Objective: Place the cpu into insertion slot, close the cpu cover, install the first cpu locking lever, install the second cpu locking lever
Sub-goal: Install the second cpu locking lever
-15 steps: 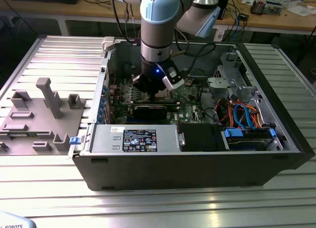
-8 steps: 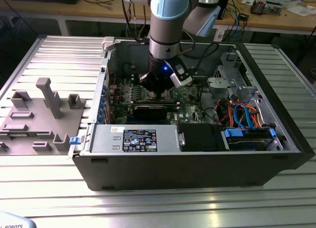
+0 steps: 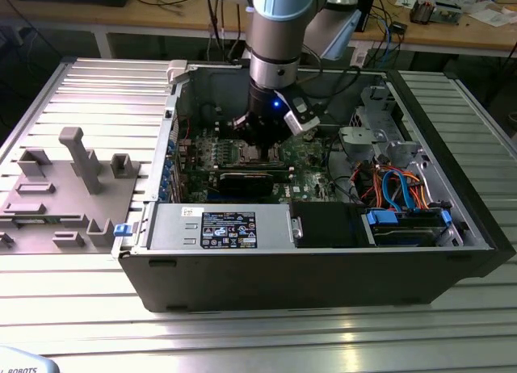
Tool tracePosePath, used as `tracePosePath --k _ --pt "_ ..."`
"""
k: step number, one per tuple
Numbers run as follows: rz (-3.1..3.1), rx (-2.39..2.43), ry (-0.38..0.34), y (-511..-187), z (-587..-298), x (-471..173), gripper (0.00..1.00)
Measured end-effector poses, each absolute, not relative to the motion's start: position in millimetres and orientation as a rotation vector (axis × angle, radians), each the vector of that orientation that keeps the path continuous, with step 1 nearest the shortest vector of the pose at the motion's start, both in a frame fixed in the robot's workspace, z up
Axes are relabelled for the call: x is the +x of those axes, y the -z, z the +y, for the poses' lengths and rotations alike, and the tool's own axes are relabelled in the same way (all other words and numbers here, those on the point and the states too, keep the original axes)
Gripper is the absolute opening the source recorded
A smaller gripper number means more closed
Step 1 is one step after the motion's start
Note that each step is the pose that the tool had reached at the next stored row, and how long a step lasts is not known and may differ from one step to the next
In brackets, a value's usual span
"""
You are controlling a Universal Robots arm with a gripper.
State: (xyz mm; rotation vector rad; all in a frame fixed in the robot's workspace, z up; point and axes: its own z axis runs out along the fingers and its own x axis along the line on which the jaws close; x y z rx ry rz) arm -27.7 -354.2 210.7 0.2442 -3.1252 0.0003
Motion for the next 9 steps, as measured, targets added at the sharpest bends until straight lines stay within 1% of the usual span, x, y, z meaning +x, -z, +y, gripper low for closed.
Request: tracePosePath --k 6,9 --pt "-3.124 0.243 -0.013 -230.1 -340.1 -27.1 0.11" --pt "-3.124 0.244 -0.017 -239.4 -338.9 -27.0 0.11"
